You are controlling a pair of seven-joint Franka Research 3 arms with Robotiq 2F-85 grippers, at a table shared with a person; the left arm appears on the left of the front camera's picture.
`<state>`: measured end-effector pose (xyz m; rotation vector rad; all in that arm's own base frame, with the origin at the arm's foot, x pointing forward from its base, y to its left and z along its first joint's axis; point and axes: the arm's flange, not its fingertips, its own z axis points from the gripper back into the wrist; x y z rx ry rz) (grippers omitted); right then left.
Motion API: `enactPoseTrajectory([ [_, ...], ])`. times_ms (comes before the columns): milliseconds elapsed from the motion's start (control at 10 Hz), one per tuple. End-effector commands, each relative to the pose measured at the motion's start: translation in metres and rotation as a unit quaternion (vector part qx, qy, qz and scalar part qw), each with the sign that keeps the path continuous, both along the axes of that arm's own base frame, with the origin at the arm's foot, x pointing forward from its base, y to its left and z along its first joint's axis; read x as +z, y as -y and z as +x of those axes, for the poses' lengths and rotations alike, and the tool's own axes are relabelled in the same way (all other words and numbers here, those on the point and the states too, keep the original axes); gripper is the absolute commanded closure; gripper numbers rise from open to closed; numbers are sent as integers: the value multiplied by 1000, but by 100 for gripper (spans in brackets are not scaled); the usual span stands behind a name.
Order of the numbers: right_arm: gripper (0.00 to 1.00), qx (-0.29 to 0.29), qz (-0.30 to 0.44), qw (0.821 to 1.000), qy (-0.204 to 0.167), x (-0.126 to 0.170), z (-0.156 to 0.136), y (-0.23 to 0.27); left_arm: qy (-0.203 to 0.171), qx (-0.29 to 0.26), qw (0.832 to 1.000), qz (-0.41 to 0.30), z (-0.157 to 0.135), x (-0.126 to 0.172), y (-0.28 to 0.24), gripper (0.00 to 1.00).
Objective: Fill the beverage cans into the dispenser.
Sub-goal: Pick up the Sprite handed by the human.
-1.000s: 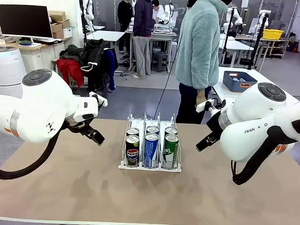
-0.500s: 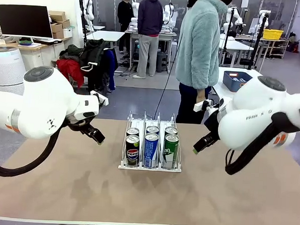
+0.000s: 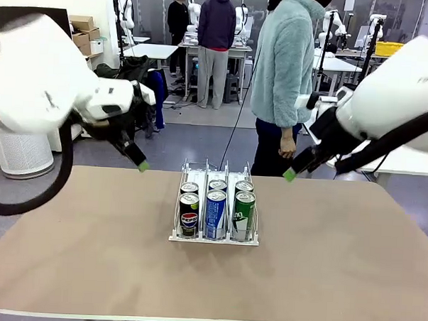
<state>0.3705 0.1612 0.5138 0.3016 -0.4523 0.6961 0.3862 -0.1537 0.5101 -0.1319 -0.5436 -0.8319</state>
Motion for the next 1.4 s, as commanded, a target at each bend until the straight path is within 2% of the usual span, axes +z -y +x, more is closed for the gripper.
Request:
enactPoseTrajectory([
  [0, 0, 28, 31, 999, -32, 44, -1, 14, -9, -44, 998, -37, 0, 35, -23, 0],
  [200, 0, 34, 56, 997, -40, 92, -11, 26, -16, -65, 995, -75, -11, 79, -38, 0],
  [400, 0, 48, 88, 994, -53, 134, -17, 46, -16, -63, 993, -98, -17, 110, -62, 0],
  [700, 0, 71, 134, 988, -28, 175, -23, 87, 13, -48, 991, -124, -31, 142, -87, 0],
  [800, 0, 70, 144, 987, -1, 181, -23, 97, 23, -43, 991, -121, -30, 143, -89, 0],
  [900, 0, 65, 134, 988, 30, 172, -30, 96, 10, -39, 993, -111, -28, 143, -83, 0],
  [1000, 0, 57, 126, 990, -15, 183, -26, 91, 10, -39, 993, -111, -28, 143, -83, 0],
  [1300, 0, 57, 126, 990, -15, 183, -26, 91, 10, -39, 993, -111, -28, 143, -83, 0],
])
